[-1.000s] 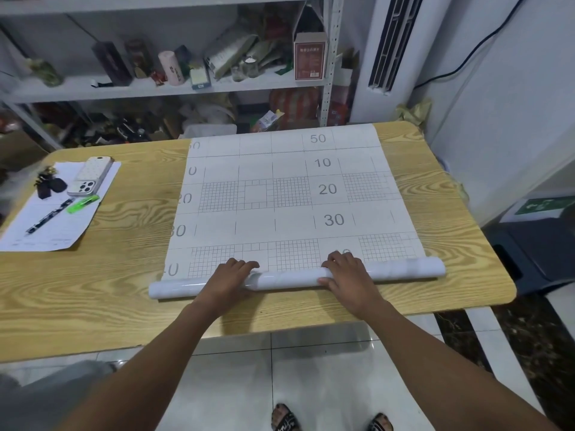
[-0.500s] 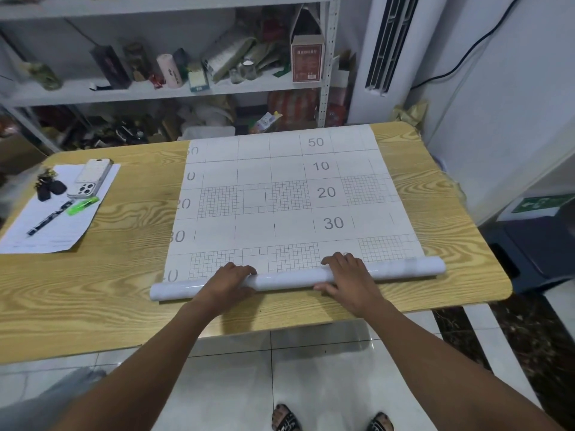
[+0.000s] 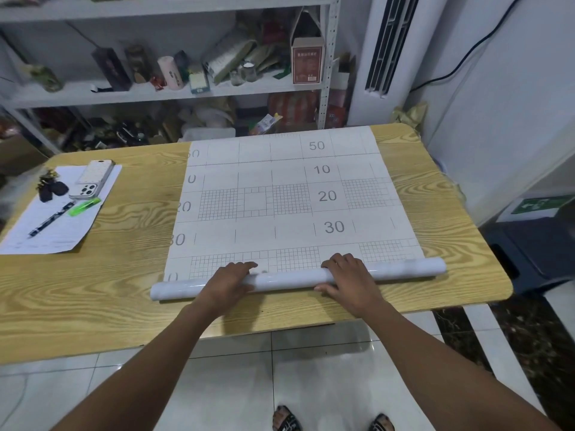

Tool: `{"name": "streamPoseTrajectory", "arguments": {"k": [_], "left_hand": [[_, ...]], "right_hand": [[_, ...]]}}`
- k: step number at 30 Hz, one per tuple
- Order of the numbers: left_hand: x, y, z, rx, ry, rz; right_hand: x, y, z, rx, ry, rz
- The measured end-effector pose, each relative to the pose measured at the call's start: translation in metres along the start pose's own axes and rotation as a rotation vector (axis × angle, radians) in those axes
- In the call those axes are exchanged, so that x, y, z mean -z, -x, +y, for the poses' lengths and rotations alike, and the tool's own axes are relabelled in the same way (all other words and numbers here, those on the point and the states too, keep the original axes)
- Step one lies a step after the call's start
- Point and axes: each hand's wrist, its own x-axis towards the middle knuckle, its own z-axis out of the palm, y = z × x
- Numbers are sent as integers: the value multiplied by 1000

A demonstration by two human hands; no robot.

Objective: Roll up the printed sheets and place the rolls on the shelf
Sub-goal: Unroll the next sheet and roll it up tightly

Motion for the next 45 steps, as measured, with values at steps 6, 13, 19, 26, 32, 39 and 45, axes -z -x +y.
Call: {"name": "streamPoseTrajectory", "arguments": {"k": [6, 13, 19, 26, 32, 39, 45], "left_hand": [[-3, -2, 0, 52, 14, 10], [-6, 1, -1, 100, 3, 13], [-6, 7, -6, 7, 30, 50], [-11, 14, -7, -50, -3, 97], [-13, 13, -9, -69, -75, 82], [-15, 5, -11, -33, -62, 82], [-14, 5, -9, 6, -31, 89]], "right_hand": [[-1, 1, -1, 0, 16, 17], [0, 3, -4, 26, -38, -6], [-2, 2, -4, 33, -22, 25], [1, -1, -6, 28, -3, 0], [3, -3, -7, 25, 10, -21], [5, -5, -9, 53, 85, -8], [1, -4, -10, 46, 106, 8]]}}
